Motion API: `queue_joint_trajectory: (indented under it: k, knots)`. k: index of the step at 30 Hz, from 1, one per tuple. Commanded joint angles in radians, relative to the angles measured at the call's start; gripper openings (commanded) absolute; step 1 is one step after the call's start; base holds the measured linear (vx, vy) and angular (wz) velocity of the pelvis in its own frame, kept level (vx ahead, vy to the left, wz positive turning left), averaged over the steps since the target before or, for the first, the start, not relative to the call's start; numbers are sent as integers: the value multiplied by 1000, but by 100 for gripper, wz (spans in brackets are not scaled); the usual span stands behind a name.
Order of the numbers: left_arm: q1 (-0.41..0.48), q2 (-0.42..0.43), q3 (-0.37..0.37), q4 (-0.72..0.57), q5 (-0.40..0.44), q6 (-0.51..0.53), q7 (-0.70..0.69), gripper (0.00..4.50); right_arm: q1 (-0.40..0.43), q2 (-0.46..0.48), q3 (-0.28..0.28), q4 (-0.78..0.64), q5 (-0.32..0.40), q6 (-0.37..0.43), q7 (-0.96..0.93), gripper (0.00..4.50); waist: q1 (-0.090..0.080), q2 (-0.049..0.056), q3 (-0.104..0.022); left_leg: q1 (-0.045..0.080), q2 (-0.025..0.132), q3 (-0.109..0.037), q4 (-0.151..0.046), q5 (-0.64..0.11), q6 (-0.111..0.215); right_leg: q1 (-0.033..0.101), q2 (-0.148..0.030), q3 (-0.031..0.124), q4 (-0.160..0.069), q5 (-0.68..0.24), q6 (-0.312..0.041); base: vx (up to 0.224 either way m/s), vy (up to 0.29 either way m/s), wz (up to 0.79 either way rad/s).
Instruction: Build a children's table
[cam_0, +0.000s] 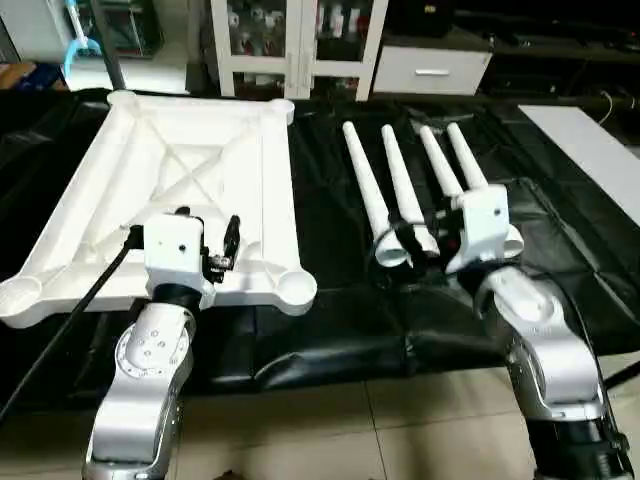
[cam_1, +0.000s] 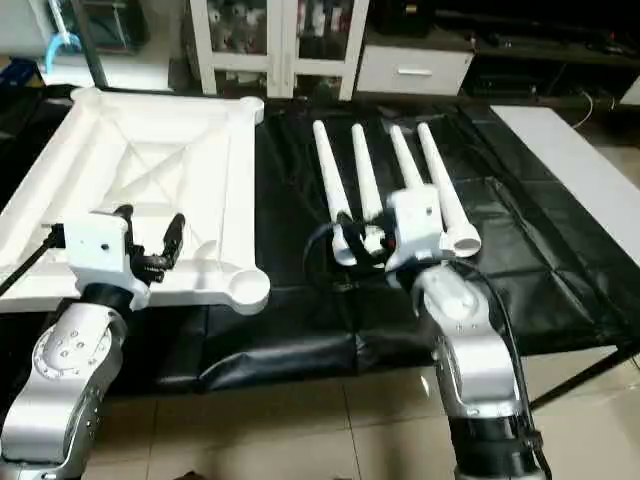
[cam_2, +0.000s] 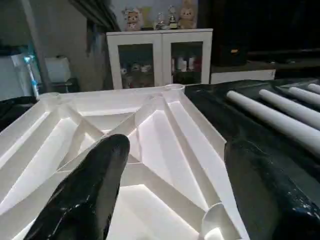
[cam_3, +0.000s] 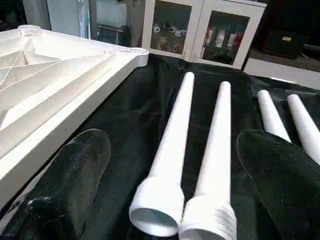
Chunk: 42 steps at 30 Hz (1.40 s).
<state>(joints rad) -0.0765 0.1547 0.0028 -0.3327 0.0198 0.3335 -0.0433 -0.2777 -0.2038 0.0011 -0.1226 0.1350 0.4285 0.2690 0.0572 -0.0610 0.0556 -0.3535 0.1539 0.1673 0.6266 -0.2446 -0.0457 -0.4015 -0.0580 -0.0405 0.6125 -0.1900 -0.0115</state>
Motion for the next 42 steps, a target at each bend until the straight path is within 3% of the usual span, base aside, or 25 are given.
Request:
queue_joint_trajectory:
  k: [1,5,6,7,11,13,14,17,19,20,22,23,24,25,26,28,29,31,32,33,34,37,38,40,42]
  knots:
    - [11,11,-8,-20,17,-16,-14,349,0,-19,-3,-20,-7,-12,9,450,-2,16,-50,8,73,-26,-93,-88,10,46,-82,51,-59,-96,-184,0,0,0]
    - [15,16,-20,-35,15,-26,-29,349,6,-31,16,-29,-14,-16,26,450,-2,11,-49,12,73,-26,-97,-162,-14,46,-81,51,-66,-182,-156,0,0,0]
    - [14,14,-22,-38,15,-24,-28,349,7,-28,15,-30,-9,-13,28,450,-1,11,-42,-35,60,-68,-122,-247,54,89,-106,11,-65,-300,-127,0,0,0]
    - [14,14,-22,-38,15,-24,-28,349,7,-28,15,-30,-9,-13,28,450,5,19,-42,-13,58,-71,-114,-307,66,79,-116,1,-83,-391,-117,-10,-15,34]
    - [11,12,-26,-36,16,-24,-25,349,13,-30,28,-30,-19,-19,30,450,-4,32,-19,-21,29,-73,-76,-412,71,153,-156,-90,-177,-855,-46,24,-6,49]
    - [11,10,-30,-35,18,-26,-27,349,20,-24,20,-32,-7,-13,28,450,-7,41,-20,-26,33,-77,-85,-380,79,184,-144,-112,-182,-793,-55,73,0,60]
    - [11,10,-30,-35,18,-26,-27,349,20,-24,20,-32,-7,-13,28,450,-34,64,-38,125,102,-98,-118,-492,1,89,-75,-95,-127,-542,-116,88,-1,59]
    - [11,11,-33,-34,19,-26,-34,349,29,-24,2,-36,4,-4,28,450,-58,44,-30,158,149,-146,-173,-512,74,25,-51,-45,14,-130,-68,149,1,16]
    - [11,12,-34,-33,19,-26,-36,349,31,-30,3,-37,1,-7,33,450,-36,12,-26,82,42,-45,-122,-395,142,93,-103,15,-79,-115,-127,160,-40,12]
    - [10,13,-36,-32,19,-25,-36,349,34,-36,4,-38,-3,-10,38,450,-1,-4,-39,8,-10,-18,-36,-216,161,193,-152,86,-124,-257,-208,165,-44,11]
    - [8,13,-36,-31,18,-24,-36,349,34,-38,3,-39,-2,-10,39,450,39,2,-70,-79,19,-55,58,-28,156,267,-216,137,-130,-203,-309,173,7,7]
    - [7,13,-37,-30,18,-24,-35,349,34,-38,1,-39,-1,-8,39,450,41,9,-78,-102,26,-60,38,61,143,264,-162,96,-100,-28,-325,169,21,6]
    - [5,14,-38,-27,19,-23,-35,349,35,-37,-2,-39,3,-2,38,450,22,56,-80,-39,49,-64,-53,236,152,206,-55,-9,-46,66,-251,136,41,9]
    - [4,14,-39,-26,19,-23,-35,349,35,-37,-3,-39,4,0,38,450,-3,88,-80,54,68,-102,-78,266,208,131,6,-54,-3,12,-171,154,30,3]
    - [3,14,-39,-24,20,-22,-36,349,37,-39,-1,-39,4,2,41,450,-39,100,-86,179,139,-202,-68,288,376,-15,13,-56,99,-232,-34,154,30,3]
    - [3,14,-39,-24,21,-21,-36,349,37,-41,2,-39,2,0,44,450,-32,75,-96,172,146,-207,-44,510,454,-66,-17,-36,144,-167,88,161,2,-10]
    - [3,15,-38,-24,21,-21,-36,349,39,-45,9,-40,0,-2,52,450,-26,56,-87,136,128,-172,-67,574,462,-75,-23,-27,149,-87,120,136,-3,-13]
    - [4,18,-32,-24,20,-20,-37,349,42,-59,36,-49,-9,-7,73,450,-22,9,-80,111,60,-99,-62,352,422,-59,-47,15,37,68,31,96,-42,-6]
    - [4,19,-31,-24,20,-20,-37,349,43,-60,38,-50,-10,-6,74,450,-8,-70,-82,11,-64,-31,-7,-1,304,79,-82,109,-64,-47,31,159,-91,13]
    - [4,19,-26,-26,18,-17,-39,349,43,-64,48,-53,-11,-5,80,450,30,-39,-81,-41,-48,-82,70,-57,225,142,-223,132,-95,-179,12,122,-77,17]
    - [5,24,-17,-31,13,-14,-44,349,43,-59,47,-57,2,4,82,450,24,-40,-72,-50,-39,-89,72,-16,171,142,-225,109,-91,-155,10,88,-57,19]
    - [10,35,-1,-39,-13,-2,-69,349,41,-49,39,-56,13,27,81,450,6,10,-52,-14,23,-87,-60,182,21,91,-111,32,-58,24,-139,15,-15,6]
    - [12,37,2,-40,-20,0,-75,349,41,-49,39,-56,12,29,81,450,-4,20,-50,-33,36,-92,-74,204,32,92,-80,22,-35,65,-141,0,0,0]
    - [24,65,15,-41,-36,6,-107,349,40,-57,55,-56,-2,33,86,450,-9,29,-78,34,61,-100,-39,435,13,52,-57,23,-3,321,-190,63,57,10]
    - [35,104,19,-38,-44,22,-148,349,39,-60,65,-57,-3,52,86,450,-4,27,-68,17,49,-86,-50,363,2,67,-65,29,-14,273,-203,21,54,10]
